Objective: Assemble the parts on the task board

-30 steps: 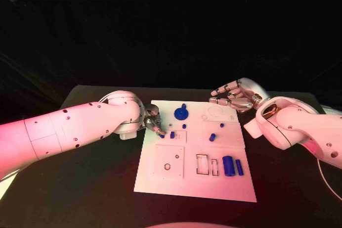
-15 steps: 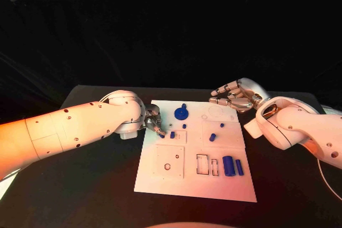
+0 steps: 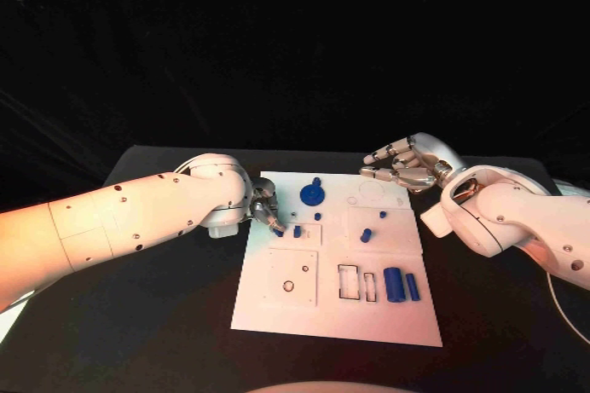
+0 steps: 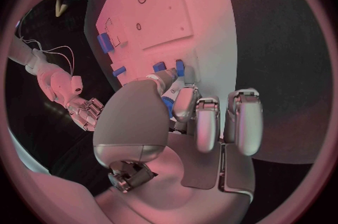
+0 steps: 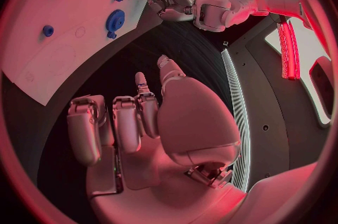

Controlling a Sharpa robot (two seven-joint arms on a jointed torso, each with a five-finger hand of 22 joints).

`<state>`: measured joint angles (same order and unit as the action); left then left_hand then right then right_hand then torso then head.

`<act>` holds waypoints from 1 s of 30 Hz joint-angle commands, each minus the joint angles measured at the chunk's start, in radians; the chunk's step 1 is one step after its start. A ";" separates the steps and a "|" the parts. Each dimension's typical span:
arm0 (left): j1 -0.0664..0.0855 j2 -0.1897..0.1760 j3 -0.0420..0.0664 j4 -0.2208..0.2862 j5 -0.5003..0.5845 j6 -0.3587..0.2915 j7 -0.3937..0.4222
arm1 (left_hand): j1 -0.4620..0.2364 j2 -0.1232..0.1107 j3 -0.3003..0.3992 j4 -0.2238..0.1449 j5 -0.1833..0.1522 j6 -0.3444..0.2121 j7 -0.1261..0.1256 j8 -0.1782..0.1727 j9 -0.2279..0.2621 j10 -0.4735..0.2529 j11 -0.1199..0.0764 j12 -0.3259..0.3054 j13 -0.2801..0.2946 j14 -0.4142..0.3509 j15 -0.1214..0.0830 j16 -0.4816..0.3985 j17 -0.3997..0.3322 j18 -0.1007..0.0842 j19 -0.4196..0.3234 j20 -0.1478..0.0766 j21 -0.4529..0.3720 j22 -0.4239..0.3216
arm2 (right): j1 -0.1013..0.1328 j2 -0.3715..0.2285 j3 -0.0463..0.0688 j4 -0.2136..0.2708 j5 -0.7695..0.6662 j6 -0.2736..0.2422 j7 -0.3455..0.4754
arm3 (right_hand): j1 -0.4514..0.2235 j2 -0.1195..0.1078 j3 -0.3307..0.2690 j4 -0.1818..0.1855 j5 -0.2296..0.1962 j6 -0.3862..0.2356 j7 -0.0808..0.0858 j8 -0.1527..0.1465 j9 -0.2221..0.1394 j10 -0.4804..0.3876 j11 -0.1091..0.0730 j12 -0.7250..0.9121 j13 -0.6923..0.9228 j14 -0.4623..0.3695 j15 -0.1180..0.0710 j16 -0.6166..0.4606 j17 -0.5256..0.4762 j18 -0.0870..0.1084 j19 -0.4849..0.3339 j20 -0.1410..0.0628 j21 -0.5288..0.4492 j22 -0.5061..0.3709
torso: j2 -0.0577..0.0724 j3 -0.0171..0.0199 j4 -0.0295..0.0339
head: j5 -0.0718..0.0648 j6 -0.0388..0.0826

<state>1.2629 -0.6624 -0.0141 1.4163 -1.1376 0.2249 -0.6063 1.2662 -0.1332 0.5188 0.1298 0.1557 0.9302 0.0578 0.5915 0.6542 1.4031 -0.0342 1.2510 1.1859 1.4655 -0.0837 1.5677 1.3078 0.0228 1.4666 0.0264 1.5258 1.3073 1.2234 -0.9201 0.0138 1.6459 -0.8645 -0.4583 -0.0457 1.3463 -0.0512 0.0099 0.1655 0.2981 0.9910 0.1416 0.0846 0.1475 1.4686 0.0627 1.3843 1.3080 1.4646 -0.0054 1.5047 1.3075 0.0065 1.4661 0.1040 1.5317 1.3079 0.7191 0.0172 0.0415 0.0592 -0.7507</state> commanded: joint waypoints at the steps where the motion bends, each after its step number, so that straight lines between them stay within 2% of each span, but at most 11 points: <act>1: -0.007 0.010 -0.006 -0.004 0.035 0.026 -0.025 | -0.022 -0.003 0.062 -0.056 0.005 0.036 -0.029 0.003 0.004 0.009 -0.005 0.005 0.004 0.105 -0.005 0.003 0.263 -0.010 0.080 -0.005 0.006 0.221 | -0.001 -0.001 0.000 0.003 -0.003 0.011 0.008 | -0.003 0.011 -0.009 0.000 0.003 0.009 0.001 0.001 0.002 0.012 -0.006 -0.002 0.151 0.079 -0.009 -0.006 0.149 0.016 0.041 -0.007 -0.006 0.182 | 0.000 0.0002 0.0004 | -0.001 -0.001; 12: -0.008 0.023 -0.007 -0.021 0.026 0.013 -0.055 | -0.094 0.001 0.016 -0.017 0.004 0.062 -0.040 0.004 0.009 0.019 -0.014 0.015 0.018 0.105 -0.013 0.003 0.263 -0.012 0.084 -0.011 0.012 0.228 | -0.001 -0.002 0.000 0.005 -0.004 0.012 0.008 | -0.003 0.011 -0.009 0.000 0.003 0.009 0.001 0.001 0.002 0.012 -0.006 -0.002 0.151 0.079 -0.009 -0.006 0.149 0.016 0.041 -0.007 -0.006 0.182 | 0.000 -0.0001 -0.0004 | -0.001 -0.001; 30: -0.009 0.028 -0.008 -0.025 0.024 0.004 -0.064 | -0.125 0.001 -0.013 -0.001 0.003 0.074 -0.044 0.004 0.012 0.026 -0.017 0.025 0.032 0.105 -0.015 0.003 0.263 -0.012 0.085 -0.013 0.013 0.230 | -0.001 -0.004 0.000 0.009 -0.003 0.010 0.009 | -0.004 0.014 -0.011 0.000 0.004 0.010 0.000 0.000 0.002 0.012 -0.006 -0.004 0.149 0.079 -0.009 -0.008 0.147 0.016 0.039 -0.007 -0.008 0.180 | 0.000 0.0001 0.0002 | -0.003 0.000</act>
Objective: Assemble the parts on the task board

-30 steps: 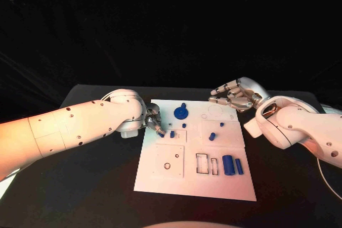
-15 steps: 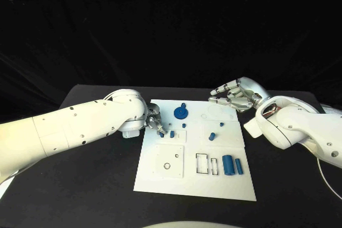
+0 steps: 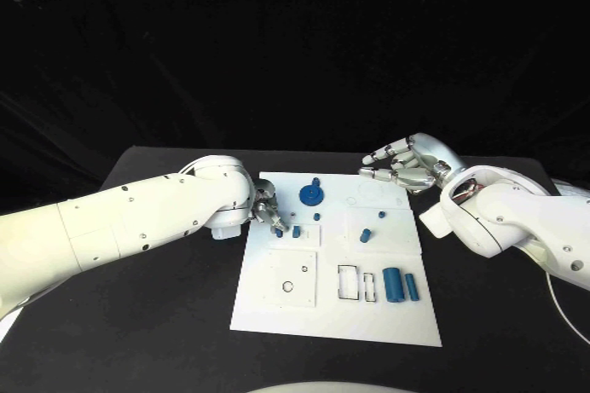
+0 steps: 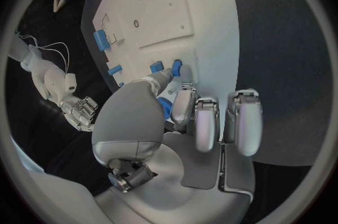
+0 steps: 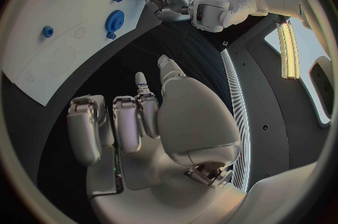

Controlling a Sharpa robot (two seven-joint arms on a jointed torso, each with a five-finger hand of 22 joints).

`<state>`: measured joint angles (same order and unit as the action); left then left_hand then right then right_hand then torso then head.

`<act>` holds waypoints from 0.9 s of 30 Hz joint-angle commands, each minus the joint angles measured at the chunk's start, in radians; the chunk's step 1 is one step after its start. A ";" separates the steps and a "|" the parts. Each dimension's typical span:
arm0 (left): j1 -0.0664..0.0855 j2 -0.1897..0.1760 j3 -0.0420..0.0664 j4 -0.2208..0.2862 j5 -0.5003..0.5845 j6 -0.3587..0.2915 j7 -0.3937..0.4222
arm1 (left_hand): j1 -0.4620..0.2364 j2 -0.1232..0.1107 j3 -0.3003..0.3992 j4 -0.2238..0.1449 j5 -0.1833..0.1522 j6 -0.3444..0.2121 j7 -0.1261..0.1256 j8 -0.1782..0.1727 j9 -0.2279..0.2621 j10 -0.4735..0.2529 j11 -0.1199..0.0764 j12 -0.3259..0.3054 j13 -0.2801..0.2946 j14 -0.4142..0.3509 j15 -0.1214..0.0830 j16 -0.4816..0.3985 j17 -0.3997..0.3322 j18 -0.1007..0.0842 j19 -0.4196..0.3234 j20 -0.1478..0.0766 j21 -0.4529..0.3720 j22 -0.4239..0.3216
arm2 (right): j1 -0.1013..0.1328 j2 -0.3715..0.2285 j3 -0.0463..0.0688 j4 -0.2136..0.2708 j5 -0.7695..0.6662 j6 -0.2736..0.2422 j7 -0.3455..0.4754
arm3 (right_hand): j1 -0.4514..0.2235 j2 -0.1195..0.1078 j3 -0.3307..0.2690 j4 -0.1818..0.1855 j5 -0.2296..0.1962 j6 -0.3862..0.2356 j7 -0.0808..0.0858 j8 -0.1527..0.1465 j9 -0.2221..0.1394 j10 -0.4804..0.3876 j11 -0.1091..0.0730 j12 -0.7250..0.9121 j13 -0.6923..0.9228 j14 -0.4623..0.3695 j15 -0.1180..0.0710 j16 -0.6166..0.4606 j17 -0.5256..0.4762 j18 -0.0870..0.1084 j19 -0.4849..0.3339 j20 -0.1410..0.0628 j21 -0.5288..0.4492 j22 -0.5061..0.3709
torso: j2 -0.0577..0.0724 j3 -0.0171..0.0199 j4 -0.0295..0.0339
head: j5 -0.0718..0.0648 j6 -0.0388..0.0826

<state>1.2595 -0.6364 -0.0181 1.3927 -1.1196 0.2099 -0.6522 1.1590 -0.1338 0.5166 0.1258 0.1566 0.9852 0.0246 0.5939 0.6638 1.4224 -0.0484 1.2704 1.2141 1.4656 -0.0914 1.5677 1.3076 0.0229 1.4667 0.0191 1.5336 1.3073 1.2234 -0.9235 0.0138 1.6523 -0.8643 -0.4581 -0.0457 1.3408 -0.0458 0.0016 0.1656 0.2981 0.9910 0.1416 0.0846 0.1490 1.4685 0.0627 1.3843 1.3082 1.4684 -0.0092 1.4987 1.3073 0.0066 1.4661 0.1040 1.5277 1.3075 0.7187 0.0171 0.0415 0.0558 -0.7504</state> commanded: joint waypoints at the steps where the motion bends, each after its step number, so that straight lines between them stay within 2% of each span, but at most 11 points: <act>1: -0.006 0.002 -0.004 -0.002 0.006 0.020 -0.019 | -0.026 0.002 -0.018 0.009 0.002 0.021 -0.011 0.002 0.003 0.007 -0.003 0.006 0.004 0.105 -0.008 0.003 0.263 -0.013 0.085 -0.006 0.006 0.230 | -0.001 0.000 0.000 0.002 -0.004 0.010 0.009 | 0.002 0.009 -0.003 0.000 0.004 0.010 0.000 0.000 0.001 0.012 -0.006 -0.004 0.149 0.075 -0.005 -0.002 0.147 0.016 0.039 -0.007 -0.004 0.180 | 0.000 0.0002 0.0002 | 0.000 0.000; 7: -0.006 0.002 -0.004 -0.009 0.006 0.025 -0.027 | -0.074 -0.003 -0.068 0.041 0.000 0.029 -0.012 0.003 0.008 0.011 -0.004 0.010 0.011 0.105 -0.009 0.003 0.263 -0.014 0.088 -0.007 0.010 0.235 | 0.000 0.000 0.000 0.003 -0.003 0.009 0.010 | 0.002 0.009 -0.003 0.000 0.004 0.010 0.000 0.000 0.001 0.012 -0.006 -0.004 0.149 0.075 -0.005 -0.002 0.147 0.016 0.039 -0.007 -0.004 0.180 | 0.000 0.0001 0.0001 | 0.001 0.001; 16: -0.006 0.000 -0.004 -0.015 0.006 0.016 -0.031 | -0.106 -0.007 -0.155 0.079 -0.001 0.035 -0.013 0.006 0.017 0.013 -0.005 0.013 0.018 0.105 -0.011 0.003 0.263 -0.015 0.090 -0.009 0.013 0.239 | 0.000 -0.001 0.000 0.003 -0.002 0.008 0.010 | 0.001 0.008 -0.004 0.000 0.004 0.009 0.001 0.000 0.001 0.011 -0.006 -0.006 0.148 0.075 -0.005 -0.003 0.146 0.017 0.039 -0.007 -0.004 0.179 | 0.000 -0.0001 -0.0001 | 0.000 0.002; 23: -0.007 -0.006 -0.003 -0.011 0.006 -0.022 -0.024 | -0.116 0.000 -0.195 0.102 0.000 0.037 -0.014 0.008 0.021 0.015 -0.006 0.016 0.023 0.105 -0.011 0.003 0.263 -0.016 0.091 -0.010 0.015 0.241 | 0.000 -0.001 0.000 0.003 -0.002 0.008 0.010 | 0.001 0.008 -0.004 0.000 0.004 0.009 0.001 0.000 0.001 0.011 -0.006 -0.006 0.148 0.075 -0.005 -0.003 0.146 0.017 0.039 -0.007 -0.004 0.179 | 0.000 -0.0006 -0.0005 | -0.001 0.003; 27: -0.008 -0.015 -0.002 -0.002 0.013 -0.072 -0.006 | -0.123 0.006 -0.225 0.124 0.000 0.037 -0.014 0.009 0.025 0.015 -0.006 0.014 0.022 0.105 -0.012 0.003 0.263 -0.015 0.091 -0.010 0.014 0.240 | 0.000 -0.001 0.000 0.003 -0.002 0.009 0.011 | 0.001 0.008 -0.004 0.000 0.004 0.009 0.001 0.000 0.001 0.011 -0.006 -0.006 0.148 0.075 -0.005 -0.003 0.146 0.017 0.039 -0.007 -0.004 0.179 | 0.000 -0.0006 -0.0001 | -0.001 0.003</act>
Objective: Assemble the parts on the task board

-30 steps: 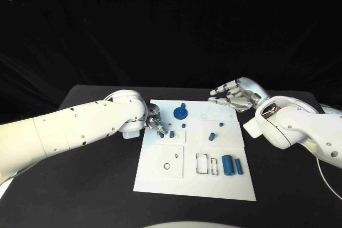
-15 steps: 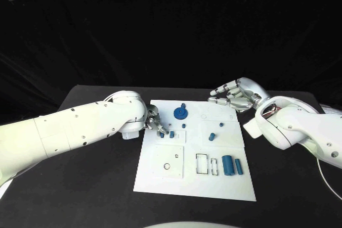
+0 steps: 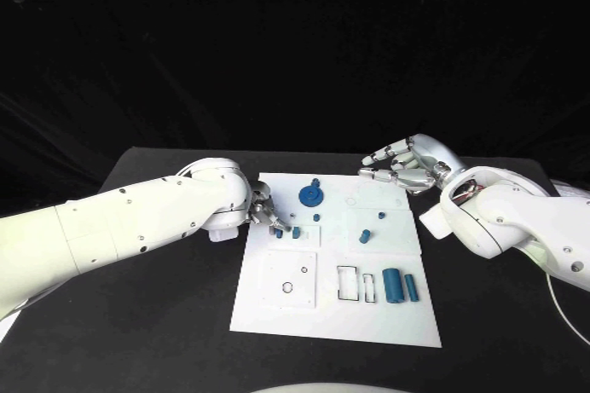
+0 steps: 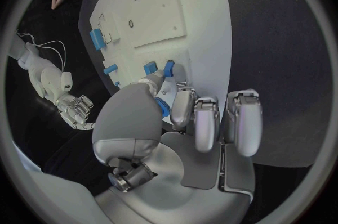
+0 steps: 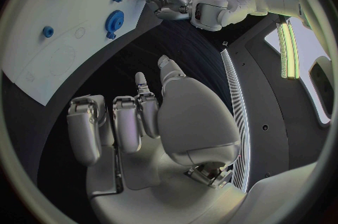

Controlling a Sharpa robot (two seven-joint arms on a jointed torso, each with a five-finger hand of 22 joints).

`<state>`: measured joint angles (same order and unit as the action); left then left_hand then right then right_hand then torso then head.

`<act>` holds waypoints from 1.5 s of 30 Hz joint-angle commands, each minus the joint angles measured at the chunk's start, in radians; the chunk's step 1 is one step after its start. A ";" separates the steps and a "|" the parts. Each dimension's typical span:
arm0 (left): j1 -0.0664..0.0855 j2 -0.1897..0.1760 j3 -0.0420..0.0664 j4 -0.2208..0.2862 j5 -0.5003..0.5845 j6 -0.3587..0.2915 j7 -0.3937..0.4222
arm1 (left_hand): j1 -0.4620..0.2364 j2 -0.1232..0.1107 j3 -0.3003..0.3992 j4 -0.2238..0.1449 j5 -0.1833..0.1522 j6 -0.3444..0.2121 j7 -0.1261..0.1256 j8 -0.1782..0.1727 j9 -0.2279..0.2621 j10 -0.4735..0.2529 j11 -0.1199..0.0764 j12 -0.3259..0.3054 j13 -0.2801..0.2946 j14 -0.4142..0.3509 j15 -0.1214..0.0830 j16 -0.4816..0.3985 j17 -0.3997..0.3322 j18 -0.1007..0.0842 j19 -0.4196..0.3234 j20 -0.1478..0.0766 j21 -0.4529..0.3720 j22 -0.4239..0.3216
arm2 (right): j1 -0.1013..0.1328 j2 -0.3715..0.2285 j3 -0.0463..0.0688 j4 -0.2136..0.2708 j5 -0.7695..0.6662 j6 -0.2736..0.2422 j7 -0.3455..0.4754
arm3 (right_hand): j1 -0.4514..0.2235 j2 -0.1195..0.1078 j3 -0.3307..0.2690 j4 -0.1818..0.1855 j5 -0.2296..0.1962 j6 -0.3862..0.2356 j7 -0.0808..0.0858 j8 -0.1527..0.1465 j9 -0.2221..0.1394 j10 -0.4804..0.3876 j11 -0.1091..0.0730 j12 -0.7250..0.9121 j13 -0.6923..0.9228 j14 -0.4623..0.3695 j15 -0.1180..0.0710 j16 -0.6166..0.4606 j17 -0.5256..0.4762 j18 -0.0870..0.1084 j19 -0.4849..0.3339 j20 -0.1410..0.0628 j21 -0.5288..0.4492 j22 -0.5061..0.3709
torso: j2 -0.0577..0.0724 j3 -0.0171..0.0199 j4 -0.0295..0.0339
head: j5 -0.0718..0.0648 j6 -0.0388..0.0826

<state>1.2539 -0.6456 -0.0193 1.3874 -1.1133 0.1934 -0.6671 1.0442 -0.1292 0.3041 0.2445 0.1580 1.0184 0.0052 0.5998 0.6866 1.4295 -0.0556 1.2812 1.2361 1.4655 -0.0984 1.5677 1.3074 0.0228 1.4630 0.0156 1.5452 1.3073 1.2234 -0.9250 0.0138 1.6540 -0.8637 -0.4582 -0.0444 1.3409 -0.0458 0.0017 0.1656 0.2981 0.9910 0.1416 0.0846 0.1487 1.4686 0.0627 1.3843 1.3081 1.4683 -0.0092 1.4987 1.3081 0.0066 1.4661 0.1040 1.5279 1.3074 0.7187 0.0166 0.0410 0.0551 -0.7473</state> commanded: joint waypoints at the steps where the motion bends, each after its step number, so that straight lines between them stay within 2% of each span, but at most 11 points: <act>1: -0.003 -0.009 -0.001 0.005 0.016 -0.072 0.023 | -0.009 0.003 -0.017 0.009 -0.001 0.003 0.005 0.004 0.003 0.006 0.001 0.000 -0.003 0.105 -0.005 0.003 0.263 -0.015 0.093 -0.007 0.000 0.238 | -0.001 0.000 0.000 0.001 -0.002 0.010 0.010 | 0.001 0.008 -0.004 0.000 0.004 0.009 0.001 0.000 0.001 0.011 -0.006 -0.006 0.148 0.075 -0.005 -0.003 0.145 0.017 0.039 -0.007 -0.004 0.179 | 0.000 -0.0001 0.0004 | -0.001 0.000; 9: -0.003 -0.029 -0.001 0.005 0.138 -0.229 0.135 | -0.024 0.017 -0.071 0.045 0.001 -0.017 0.012 0.001 0.008 -0.025 0.007 -0.054 -0.059 0.105 -0.001 0.003 0.263 -0.003 0.072 -0.004 -0.039 0.201 | -0.001 0.000 0.000 -0.001 0.003 0.012 0.012 | 0.001 0.008 -0.005 0.000 0.005 0.009 0.001 -0.001 0.001 0.011 -0.006 -0.006 0.148 0.075 -0.005 -0.003 0.145 0.017 0.038 -0.007 -0.005 0.179 | 0.000 0.0000 0.0012 | -0.003 0.003; 20: -0.003 -0.050 -0.001 0.006 0.182 -0.292 0.196 | -0.065 0.031 -0.162 0.046 0.002 -0.040 0.017 -0.002 0.014 -0.049 0.011 -0.089 -0.095 0.105 0.000 0.003 0.263 0.007 0.054 -0.003 -0.074 0.170 | -0.001 -0.001 0.000 0.000 0.004 0.012 0.012 | 0.001 0.008 -0.005 0.000 0.005 0.009 0.001 -0.001 0.001 0.011 -0.006 -0.006 0.148 0.075 -0.005 -0.003 0.145 0.017 0.038 -0.007 -0.005 0.179 | 0.000 0.0005 0.0010 | -0.003 0.007; 22: -0.004 -0.052 -0.001 0.010 0.186 -0.319 0.240 | -0.015 0.035 -0.165 0.031 0.004 -0.084 0.032 -0.020 0.009 -0.120 0.024 -0.190 -0.200 0.105 0.007 0.003 0.263 0.032 0.004 0.001 -0.168 0.086 | -0.001 -0.002 0.000 0.000 0.004 0.012 0.011 | 0.001 0.008 -0.005 0.000 0.005 0.009 0.001 -0.001 0.001 0.011 -0.006 -0.006 0.148 0.075 -0.005 -0.003 0.145 0.017 0.038 -0.007 -0.005 0.179 | 0.000 0.0011 0.0009 | -0.004 0.008; 24: -0.007 -0.053 -0.002 0.016 0.187 -0.353 0.305 | 0.088 0.038 -0.142 -0.005 0.007 -0.153 0.062 -0.048 -0.006 -0.288 0.050 -0.408 -0.416 0.057 0.027 -0.092 0.140 0.076 -0.103 0.016 -0.359 -0.078 | -0.001 -0.002 0.000 0.000 0.004 0.012 0.011 | 0.001 0.008 -0.005 0.000 0.005 0.009 0.001 -0.001 0.001 0.011 -0.006 -0.006 0.148 0.075 -0.005 -0.003 0.145 0.017 0.038 -0.007 -0.005 0.179 | 0.000 0.0010 0.0014 | -0.005 0.009; 26: -0.012 -0.052 -0.002 0.019 0.181 -0.382 0.382 | 0.192 0.037 -0.106 -0.039 0.006 -0.232 0.110 -0.096 -0.039 -0.425 0.091 -0.520 -0.489 -0.076 0.067 -0.296 -0.086 0.128 -0.287 0.041 -0.662 -0.319 | -0.001 -0.002 0.000 0.000 0.004 0.012 0.011 | 0.001 0.008 -0.005 0.000 0.005 0.009 0.001 -0.001 0.001 0.011 -0.006 -0.006 0.148 0.075 -0.005 -0.003 0.145 0.017 0.038 -0.007 -0.005 0.179 | -0.001 0.0006 0.0023 | -0.007 0.010; 27: -0.015 -0.050 -0.003 0.021 0.171 -0.400 0.427 | 0.247 0.043 -0.080 -0.056 0.008 -0.256 0.127 -0.119 -0.059 -0.473 0.110 -0.567 -0.521 -0.150 0.079 -0.399 -0.189 0.142 -0.358 0.053 -0.775 -0.404 | -0.001 -0.002 0.000 0.000 0.004 0.011 0.011 | 0.001 0.008 -0.005 0.000 0.005 0.009 0.001 -0.001 0.001 0.011 -0.006 -0.006 0.148 0.075 -0.005 -0.003 0.145 0.017 0.038 -0.007 -0.005 0.179 | -0.001 0.0005 0.0023 | -0.007 0.010; 28: -0.020 -0.046 -0.004 0.022 0.145 -0.426 0.499 | 0.326 0.040 -0.029 -0.084 0.007 -0.271 0.154 -0.157 -0.100 -0.526 0.143 -0.653 -0.588 -0.280 0.104 -0.565 -0.346 0.139 -0.405 0.074 -0.841 -0.443 | -0.001 -0.002 0.000 -0.001 0.004 0.011 0.012 | 0.001 0.008 -0.005 0.000 0.005 0.009 0.001 -0.001 0.001 0.011 -0.006 -0.006 0.148 0.075 -0.005 -0.003 0.145 0.017 0.038 -0.007 -0.005 0.179 | -0.001 0.0004 0.0024 | -0.007 0.012; 31: -0.029 -0.034 -0.005 0.021 0.078 -0.468 0.602 | 0.407 0.012 0.035 -0.120 0.003 -0.260 0.167 -0.211 -0.167 -0.544 0.153 -0.755 -0.689 -0.382 0.125 -0.700 -0.470 0.146 -0.441 0.091 -0.904 -0.482 | -0.001 -0.001 0.000 -0.001 0.004 0.011 0.012 | 0.001 0.008 -0.005 0.000 0.005 0.009 0.001 -0.001 0.001 0.011 -0.006 -0.006 0.148 0.075 -0.005 -0.003 0.145 0.017 0.038 -0.007 -0.005 0.179 | 0.000 -0.0005 0.0013 | -0.010 0.014; 37: -0.041 0.001 -0.012 0.000 -0.086 -0.477 0.681 | 0.421 -0.051 0.081 -0.145 -0.024 -0.180 0.155 -0.331 -0.321 -0.481 0.155 -0.931 -0.902 -0.329 0.124 -0.741 -0.561 0.164 -0.394 0.106 -0.938 -0.516 | -0.001 0.000 0.000 -0.002 0.004 0.012 0.012 | 0.002 0.009 -0.005 0.000 0.006 0.008 0.001 -0.001 0.001 0.011 -0.006 -0.005 0.149 0.075 -0.005 -0.003 0.145 0.017 0.038 -0.007 -0.005 0.179 | 0.000 0.0000 -0.0011 | -0.014 0.018; 45: -0.054 0.055 -0.022 -0.046 -0.181 -0.407 0.632 | 0.395 -0.052 0.030 -0.146 -0.025 -0.141 0.162 -0.393 -0.399 -0.475 0.165 -0.999 -1.004 -0.244 0.124 -0.693 -0.573 0.161 -0.315 0.111 -0.958 -0.546 | -0.001 0.001 0.000 -0.002 0.004 0.012 0.013 | 0.002 0.009 -0.005 0.000 0.006 0.008 0.001 -0.001 0.001 0.011 -0.006 -0.005 0.149 0.075 -0.005 -0.003 0.145 0.017 0.038 -0.007 -0.005 0.179 | 0.001 0.0000 -0.0001 | -0.019 0.022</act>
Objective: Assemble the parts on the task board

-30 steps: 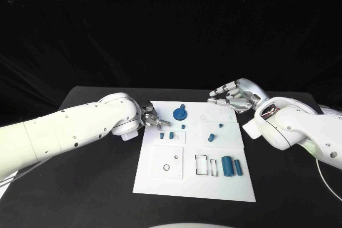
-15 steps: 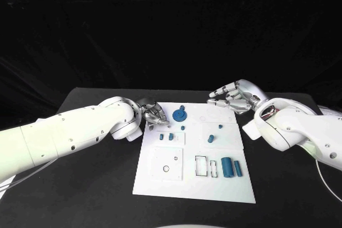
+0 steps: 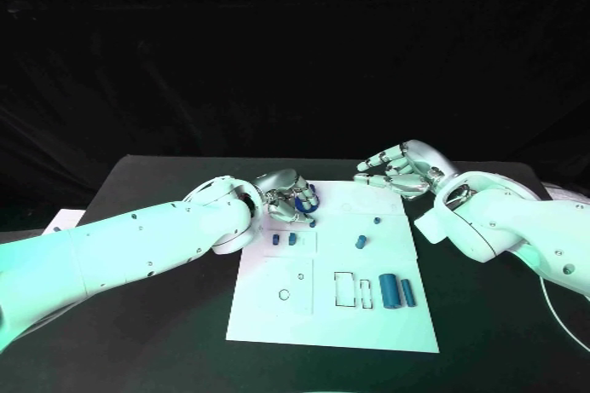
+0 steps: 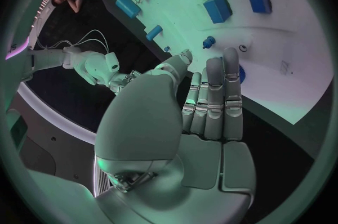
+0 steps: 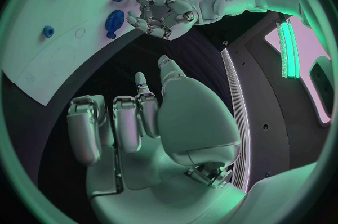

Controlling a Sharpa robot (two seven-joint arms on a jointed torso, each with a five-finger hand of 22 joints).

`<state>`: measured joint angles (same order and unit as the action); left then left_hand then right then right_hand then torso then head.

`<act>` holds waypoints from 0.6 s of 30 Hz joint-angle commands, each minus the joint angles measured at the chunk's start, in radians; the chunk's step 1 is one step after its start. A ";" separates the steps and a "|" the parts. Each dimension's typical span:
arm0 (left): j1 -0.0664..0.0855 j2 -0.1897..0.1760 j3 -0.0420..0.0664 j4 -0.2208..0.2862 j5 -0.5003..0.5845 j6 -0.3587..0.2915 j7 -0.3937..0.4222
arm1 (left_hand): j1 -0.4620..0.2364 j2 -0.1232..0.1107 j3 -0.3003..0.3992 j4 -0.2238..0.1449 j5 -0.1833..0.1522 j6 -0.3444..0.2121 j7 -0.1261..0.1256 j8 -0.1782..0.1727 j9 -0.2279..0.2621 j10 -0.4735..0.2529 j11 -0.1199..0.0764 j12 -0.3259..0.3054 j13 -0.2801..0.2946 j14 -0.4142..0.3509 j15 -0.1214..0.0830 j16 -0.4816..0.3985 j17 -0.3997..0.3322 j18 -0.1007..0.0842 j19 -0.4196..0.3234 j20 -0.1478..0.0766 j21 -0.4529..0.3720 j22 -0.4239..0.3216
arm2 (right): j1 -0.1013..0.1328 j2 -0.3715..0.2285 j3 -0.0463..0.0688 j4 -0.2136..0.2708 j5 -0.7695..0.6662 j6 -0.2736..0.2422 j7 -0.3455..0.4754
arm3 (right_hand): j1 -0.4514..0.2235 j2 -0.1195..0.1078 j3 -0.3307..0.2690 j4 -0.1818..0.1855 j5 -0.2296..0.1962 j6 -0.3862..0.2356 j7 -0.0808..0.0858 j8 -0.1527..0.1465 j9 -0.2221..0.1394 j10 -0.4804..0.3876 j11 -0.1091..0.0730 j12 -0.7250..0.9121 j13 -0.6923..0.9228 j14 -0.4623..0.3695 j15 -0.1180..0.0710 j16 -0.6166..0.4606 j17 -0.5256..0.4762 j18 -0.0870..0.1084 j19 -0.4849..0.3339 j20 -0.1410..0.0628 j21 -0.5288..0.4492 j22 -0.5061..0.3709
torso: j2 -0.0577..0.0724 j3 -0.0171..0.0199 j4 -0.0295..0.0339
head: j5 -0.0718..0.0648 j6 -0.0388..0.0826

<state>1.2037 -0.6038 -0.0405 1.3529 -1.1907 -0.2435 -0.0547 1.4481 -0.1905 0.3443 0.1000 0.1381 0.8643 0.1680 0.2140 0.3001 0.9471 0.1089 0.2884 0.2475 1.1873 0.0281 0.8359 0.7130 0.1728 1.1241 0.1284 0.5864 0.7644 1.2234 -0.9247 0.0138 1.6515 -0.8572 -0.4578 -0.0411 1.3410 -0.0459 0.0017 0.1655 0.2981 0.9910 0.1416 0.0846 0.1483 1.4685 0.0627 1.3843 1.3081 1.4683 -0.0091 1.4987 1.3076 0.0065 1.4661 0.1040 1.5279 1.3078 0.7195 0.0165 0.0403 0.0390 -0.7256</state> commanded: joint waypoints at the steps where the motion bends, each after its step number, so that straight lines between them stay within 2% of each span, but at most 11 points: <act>1: -0.006 0.020 -0.001 -0.018 -0.112 0.036 0.011 | -0.009 0.013 -0.015 -0.002 -0.004 0.021 -0.002 -0.012 -0.020 0.014 -0.001 -0.009 -0.025 0.081 -0.005 0.109 0.086 0.011 0.047 -0.004 0.009 0.000 | -0.001 0.001 0.000 0.001 -0.003 0.011 0.010 | 0.001 0.009 -0.005 0.000 0.006 0.008 0.001 -0.001 0.002 0.011 -0.006 -0.005 0.149 0.075 -0.005 -0.003 0.146 0.017 0.038 -0.007 -0.005 0.179 | 0.000 -0.0001 0.0009 | -0.003 0.001; 2: -0.007 0.027 -0.001 -0.025 -0.123 0.040 0.003 | -0.010 0.016 -0.019 -0.002 -0.004 0.029 -0.003 -0.016 -0.027 0.021 -0.003 -0.010 -0.033 0.127 -0.007 0.182 0.156 0.011 0.071 -0.006 0.021 0.005 | -0.001 0.001 0.000 0.001 -0.003 0.011 0.010 | 0.001 0.009 -0.005 0.000 0.006 0.008 0.001 -0.001 0.002 0.011 -0.006 -0.005 0.149 0.075 -0.005 -0.003 0.146 0.017 0.038 -0.007 -0.005 0.179 | 0.001 -0.0002 0.0008 | -0.004 0.001; 3: -0.008 0.033 -0.002 -0.031 -0.133 0.042 -0.005 | -0.011 0.017 -0.022 -0.002 -0.004 0.038 -0.004 -0.019 -0.033 0.030 -0.004 -0.012 -0.042 0.167 -0.009 0.249 0.221 0.004 0.106 -0.008 0.067 0.039 | -0.001 0.002 0.000 0.001 -0.003 0.011 0.010 | 0.001 0.009 -0.005 0.000 0.006 0.008 0.001 -0.001 0.002 0.011 -0.006 -0.005 0.149 0.075 -0.005 -0.003 0.146 0.017 0.038 -0.007 -0.005 0.179 | 0.001 -0.0002 0.0009 | -0.005 0.001; 4: -0.009 0.038 -0.002 -0.036 -0.143 0.044 -0.013 | -0.011 0.020 -0.022 -0.001 -0.003 0.050 -0.007 -0.024 -0.042 0.043 -0.007 -0.016 -0.055 0.209 -0.012 0.330 0.302 -0.015 0.165 -0.011 0.174 0.125 | -0.001 0.002 0.000 0.001 -0.003 0.011 0.010 | 0.001 0.009 -0.005 0.000 0.006 0.008 0.001 -0.001 0.002 0.011 -0.006 -0.005 0.149 0.075 -0.005 -0.003 0.146 0.017 0.038 -0.007 -0.005 0.179 | 0.002 -0.0002 0.0005 | -0.005 0.001; 7: -0.010 0.049 -0.001 -0.045 -0.170 0.045 -0.035 | -0.012 0.021 -0.020 0.001 -0.003 0.078 -0.011 -0.035 -0.062 0.075 -0.012 -0.028 -0.082 0.272 -0.019 0.459 0.438 -0.046 0.251 -0.018 0.356 0.273 | -0.001 0.002 0.000 0.001 -0.003 0.011 0.010 | 0.001 0.009 -0.005 0.000 0.006 0.008 0.001 -0.001 0.002 0.011 -0.006 -0.005 0.149 0.075 -0.005 -0.003 0.146 0.017 0.038 -0.007 -0.005 0.179 | 0.001 0.0009 -0.0003 | -0.004 0.000; 12: -0.011 0.062 0.001 -0.053 -0.207 0.055 -0.069 | -0.012 0.020 -0.010 0.002 -0.002 0.108 -0.016 -0.051 -0.084 0.113 -0.018 -0.049 -0.113 0.301 -0.025 0.518 0.496 -0.066 0.300 -0.025 0.477 0.375 | -0.001 0.003 0.000 0.001 -0.003 0.012 0.010 | 0.001 0.009 -0.005 0.000 0.006 0.008 0.001 -0.001 0.002 0.011 -0.006 -0.005 0.149 0.075 -0.005 -0.003 0.146 0.017 0.038 -0.007 -0.005 0.179 | 0.001 0.0001 0.0000 | -0.007 -0.002; 18: -0.011 0.071 0.002 -0.055 -0.232 0.087 -0.092 | -0.009 0.022 0.002 0.001 -0.001 0.129 -0.022 -0.056 -0.093 0.138 -0.024 -0.060 -0.128 0.309 -0.030 0.525 0.494 -0.075 0.320 -0.030 0.531 0.422 | -0.001 0.003 0.000 0.000 -0.003 0.012 0.010 | 0.001 0.009 -0.005 0.000 0.006 0.008 0.001 -0.001 0.002 0.011 -0.006 -0.005 0.149 0.075 -0.005 -0.003 0.146 0.017 0.038 -0.007 -0.005 0.179 | -0.001 0.0007 0.0025 | -0.009 -0.005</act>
<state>1.1926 -0.5366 -0.0395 1.2980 -1.3744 -0.1979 -0.1124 1.4366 -0.1790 0.3423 0.0994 0.1381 0.9884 0.1463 0.1642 0.2075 1.0804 0.0835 0.2322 0.1202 1.4658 0.0053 1.3586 1.2095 0.1168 1.4347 0.0978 1.1146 1.1834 1.2233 -0.9227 0.0138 1.6515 -0.8568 -0.4576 -0.0403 1.3410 -0.0459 0.0017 0.1655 0.2981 0.9910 0.1416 0.0846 0.1482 1.4686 0.0627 1.3843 1.3081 1.4682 -0.0091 1.4988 1.3075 0.0066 1.4661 0.1040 1.5280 1.3075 0.7202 0.0169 0.0409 0.0310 -0.7290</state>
